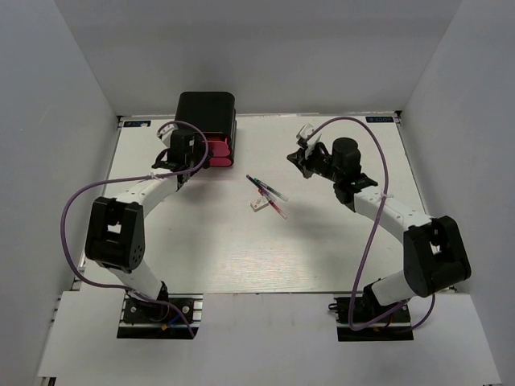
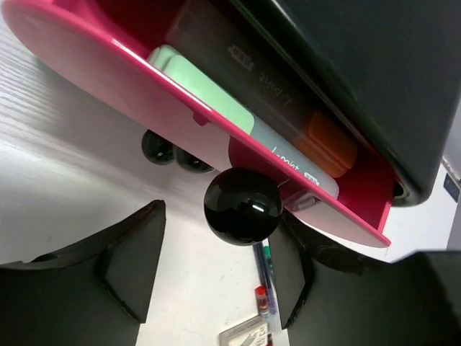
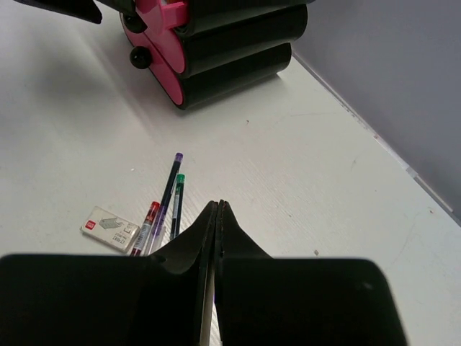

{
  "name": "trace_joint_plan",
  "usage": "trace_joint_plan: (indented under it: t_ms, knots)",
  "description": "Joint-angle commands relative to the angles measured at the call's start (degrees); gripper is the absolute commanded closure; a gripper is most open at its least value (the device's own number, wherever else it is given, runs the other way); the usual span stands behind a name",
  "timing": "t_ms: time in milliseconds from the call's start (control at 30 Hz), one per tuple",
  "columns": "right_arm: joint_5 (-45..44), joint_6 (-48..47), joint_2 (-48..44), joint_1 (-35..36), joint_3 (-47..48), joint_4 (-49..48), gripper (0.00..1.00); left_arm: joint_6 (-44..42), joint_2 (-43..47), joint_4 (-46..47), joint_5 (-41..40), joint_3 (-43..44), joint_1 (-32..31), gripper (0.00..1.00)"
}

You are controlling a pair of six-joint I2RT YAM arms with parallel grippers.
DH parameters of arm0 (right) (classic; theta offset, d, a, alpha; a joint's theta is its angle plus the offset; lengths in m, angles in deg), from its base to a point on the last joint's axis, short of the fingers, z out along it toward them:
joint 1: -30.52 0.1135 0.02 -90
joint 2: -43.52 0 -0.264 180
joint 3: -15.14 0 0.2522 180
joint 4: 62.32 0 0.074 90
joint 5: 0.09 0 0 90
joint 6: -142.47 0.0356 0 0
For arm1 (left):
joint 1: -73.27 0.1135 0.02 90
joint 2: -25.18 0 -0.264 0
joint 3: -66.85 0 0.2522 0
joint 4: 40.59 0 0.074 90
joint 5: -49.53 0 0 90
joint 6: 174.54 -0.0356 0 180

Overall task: Sort the stationery into containers
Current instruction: Close the drawer in the storage box.

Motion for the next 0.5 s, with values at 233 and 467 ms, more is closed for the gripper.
trace_joint_plan:
  t_ms: [233,467]
  knots:
    - [2.07,1.7,-2.56,-2.24,-0.77,-0.49,1.0,7.28,-3.48,-2.5,-1.95,7.24,0.4,0.31]
    - [2.86,2.13,-3.08,-3.29,-1.65,-0.22,1.0,10.01,-4.61,-3.64,-3.01,8.3,0.4,0.25]
